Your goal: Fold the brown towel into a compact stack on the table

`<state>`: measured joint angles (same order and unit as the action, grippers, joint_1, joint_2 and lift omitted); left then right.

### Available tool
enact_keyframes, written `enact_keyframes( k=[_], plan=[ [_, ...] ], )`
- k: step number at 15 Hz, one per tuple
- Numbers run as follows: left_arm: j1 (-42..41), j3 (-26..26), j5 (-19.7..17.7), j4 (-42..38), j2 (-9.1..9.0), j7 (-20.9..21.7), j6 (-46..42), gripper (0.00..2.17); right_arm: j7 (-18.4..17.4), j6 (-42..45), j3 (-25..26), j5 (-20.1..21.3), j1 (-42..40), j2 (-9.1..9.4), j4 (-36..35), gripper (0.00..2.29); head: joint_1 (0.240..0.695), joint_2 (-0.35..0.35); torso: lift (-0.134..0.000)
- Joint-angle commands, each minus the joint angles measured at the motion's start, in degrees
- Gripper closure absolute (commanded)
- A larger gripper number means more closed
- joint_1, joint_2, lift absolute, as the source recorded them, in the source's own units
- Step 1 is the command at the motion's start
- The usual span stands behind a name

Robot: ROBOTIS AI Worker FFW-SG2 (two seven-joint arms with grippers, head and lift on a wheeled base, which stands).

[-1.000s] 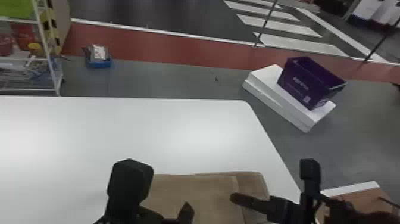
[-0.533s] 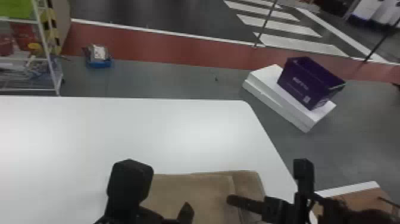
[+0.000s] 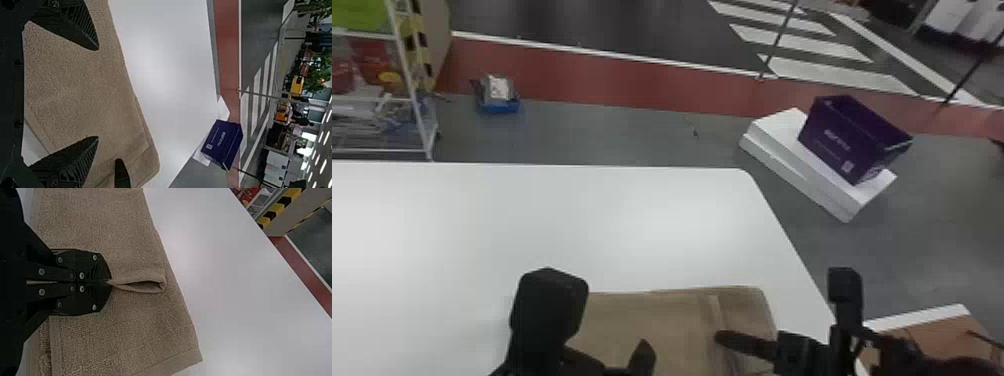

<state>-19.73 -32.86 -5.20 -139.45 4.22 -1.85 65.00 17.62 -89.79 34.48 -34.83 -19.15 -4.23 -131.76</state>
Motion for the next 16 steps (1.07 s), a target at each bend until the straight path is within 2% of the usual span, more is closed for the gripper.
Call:
enact_keyframes(
  k=[1,4,9,12,13,14,16],
  plan=[
    [-0.05,0.08,0.28,-0.03,0.0,-0.17,0.0,0.08,0.31,-0.3,1.03,-3.75,-0.98,0.19,-2.01,1.41,0.695,-0.35,-0.124],
    [-0.49,1.31,0.81,-0.03,0.0,-0.43,0.0,0.08,4.7,-0.3,4.02,-7.8,-1.5,1.16,-5.18,1.41,0.695,-0.35,-0.124],
    [-3.03,6.67,-0.69,-1.0,0.09,0.27,-0.7,0.09,6.02,-0.3,9.38,-14.92,-1.5,1.95,-11.24,1.42,0.695,-0.35,-0.124],
    [-3.74,9.05,-1.92,-1.44,0.09,0.62,-1.05,0.09,6.02,-0.3,18.17,-25.02,-0.54,1.69,-12.21,1.42,0.695,-0.35,-0.124],
    [-3.74,9.05,-1.92,-1.44,0.09,0.62,-1.05,0.09,6.02,-0.3,20.72,-26.61,-0.89,1.77,-12.65,1.42,0.695,-0.35,-0.124],
    [-3.74,9.05,-1.92,-1.44,0.09,0.62,-1.05,0.09,6.28,-0.3,23.27,-26.69,-0.89,1.51,-12.56,1.42,0.695,-0.35,-0.124],
    [-3.83,9.05,-2.27,-1.08,-0.26,0.8,-1.76,0.09,8.48,-0.3,23.53,-23.18,-0.98,0.28,-9.13,1.41,0.695,-0.35,-0.124]
  ],
)
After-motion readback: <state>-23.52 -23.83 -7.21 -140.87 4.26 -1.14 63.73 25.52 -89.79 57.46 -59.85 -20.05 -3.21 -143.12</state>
